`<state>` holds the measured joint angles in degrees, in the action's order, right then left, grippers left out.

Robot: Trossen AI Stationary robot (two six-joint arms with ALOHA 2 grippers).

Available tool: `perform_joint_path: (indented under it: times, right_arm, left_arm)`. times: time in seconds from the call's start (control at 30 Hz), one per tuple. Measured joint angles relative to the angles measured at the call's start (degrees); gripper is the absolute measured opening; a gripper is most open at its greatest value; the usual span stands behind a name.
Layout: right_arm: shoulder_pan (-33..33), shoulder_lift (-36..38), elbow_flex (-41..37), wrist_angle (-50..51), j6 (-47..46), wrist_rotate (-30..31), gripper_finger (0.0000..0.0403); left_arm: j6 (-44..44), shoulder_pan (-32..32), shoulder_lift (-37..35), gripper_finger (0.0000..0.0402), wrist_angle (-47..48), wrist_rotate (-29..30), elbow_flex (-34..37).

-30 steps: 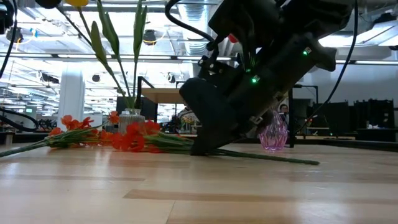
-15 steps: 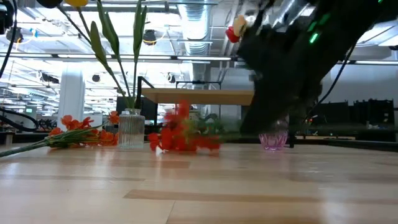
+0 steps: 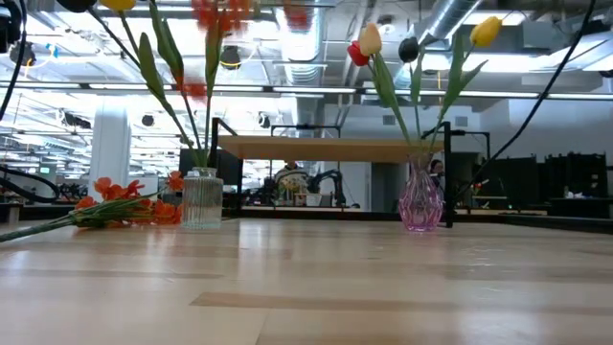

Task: Pick and place flowers into a vace then onto a shelf
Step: Put the right red flower into the purple vase

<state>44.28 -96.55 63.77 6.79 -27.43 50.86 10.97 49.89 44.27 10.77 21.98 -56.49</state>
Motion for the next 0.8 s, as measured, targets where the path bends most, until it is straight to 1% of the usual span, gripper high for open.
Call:
perform_joint_path:
  times: [0.13, 0.3, 0.4, 0.5, 0.57, 0.63, 0.7, 0.8]
  right_arm:
    - [2.17, 1.53, 0.02, -13.40, 17.66, 3.01, 0.0000]
    - [1.79, 2.14, 0.04, -33.52, 43.78, 3.30, 0.0000]
    - [0.98, 2.16, 0.07, -47.80, 59.75, 2.86, 0.0000]
    - [-0.28, 2.20, 0.13, -59.73, 71.64, -0.30, 0.0000]
    - [-1.40, 2.20, 0.13, -66.40, 76.99, -3.33, 0.0000]
    - [-2.87, 2.25, 0.13, -71.13, 79.46, -6.82, 0.0000]
    - [-4.73, 2.25, 0.13, -73.64, 79.75, -10.49, 0.0000]
    - [-7.81, 2.23, 1.18, -73.54, 76.32, -15.54, 0.0000]
  left_arm:
    - [-4.55, 0.00, 0.62, 0.0164, -1.22, 0.80, 0.00]
    - [-10.46, 0.00, 3.47, 0.0164, -4.48, 4.79, 0.00]
    - [-13.30, 0.00, 5.89, 0.0164, -9.36, 7.58, 0.00]
    - [-13.65, 0.00, 7.65, 0.0164, -15.24, 11.20, 0.00]
    - [-13.71, -0.23, 8.27, 0.0164, -18.10, 11.84, 0.00]
    - [-13.89, -1.24, 8.93, 0.0164, -19.96, 11.54, 0.00]
    - [-13.83, -2.87, 9.53, 0.0164, -20.65, 11.02, 0.00]
    - [-12.49, -6.30, 10.15, 0.0164, -21.31, 7.38, 0.00]
